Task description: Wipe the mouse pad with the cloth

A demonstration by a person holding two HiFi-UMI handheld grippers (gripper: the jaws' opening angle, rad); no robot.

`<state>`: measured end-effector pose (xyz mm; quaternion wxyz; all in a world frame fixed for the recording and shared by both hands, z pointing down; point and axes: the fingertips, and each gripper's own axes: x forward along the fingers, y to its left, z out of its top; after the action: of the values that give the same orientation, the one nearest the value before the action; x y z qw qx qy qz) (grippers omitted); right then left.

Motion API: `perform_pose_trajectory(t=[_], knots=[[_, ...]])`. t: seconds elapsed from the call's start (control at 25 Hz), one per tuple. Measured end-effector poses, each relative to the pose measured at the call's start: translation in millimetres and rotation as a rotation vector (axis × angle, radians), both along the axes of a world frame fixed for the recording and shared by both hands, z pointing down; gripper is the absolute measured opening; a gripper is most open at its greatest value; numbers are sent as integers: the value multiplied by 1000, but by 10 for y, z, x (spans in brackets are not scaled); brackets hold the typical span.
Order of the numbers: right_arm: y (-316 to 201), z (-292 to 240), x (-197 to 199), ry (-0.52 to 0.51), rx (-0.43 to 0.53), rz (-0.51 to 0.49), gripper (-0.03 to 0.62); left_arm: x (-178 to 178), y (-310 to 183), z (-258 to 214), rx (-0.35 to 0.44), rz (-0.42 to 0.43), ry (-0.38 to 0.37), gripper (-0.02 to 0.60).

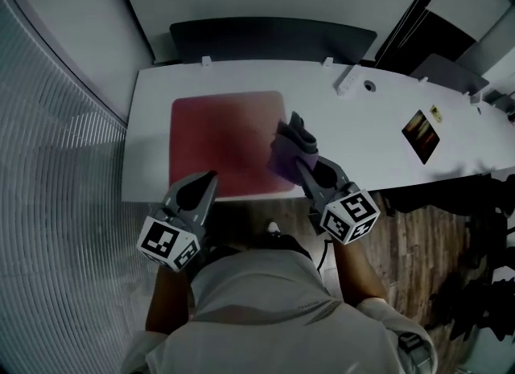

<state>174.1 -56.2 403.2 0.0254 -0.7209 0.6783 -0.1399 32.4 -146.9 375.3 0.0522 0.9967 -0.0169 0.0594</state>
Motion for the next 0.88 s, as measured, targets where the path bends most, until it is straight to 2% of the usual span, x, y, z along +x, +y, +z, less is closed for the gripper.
perform_pose_trajectory(t=[0.12,0.28,0.4,0.6,0.88], knots=[[-162,-356,-329,87,88,-38,48,-252,-149,-105,28,-41,0,0],[-452,-524,-732,164,108,-87,48,-633,-313,-269,79,-95,18,0],[-649,-506,-973,146,113,-107,47,-918,-453,-352,93,-133,32,0],[-869,-495,-1251,115,108,-140,48,-1260,-635,-409,114,-180,14,0],[-919,-481,-1366,86,79,-168,48,-1340,-635,-444,114,-191,29,0]])
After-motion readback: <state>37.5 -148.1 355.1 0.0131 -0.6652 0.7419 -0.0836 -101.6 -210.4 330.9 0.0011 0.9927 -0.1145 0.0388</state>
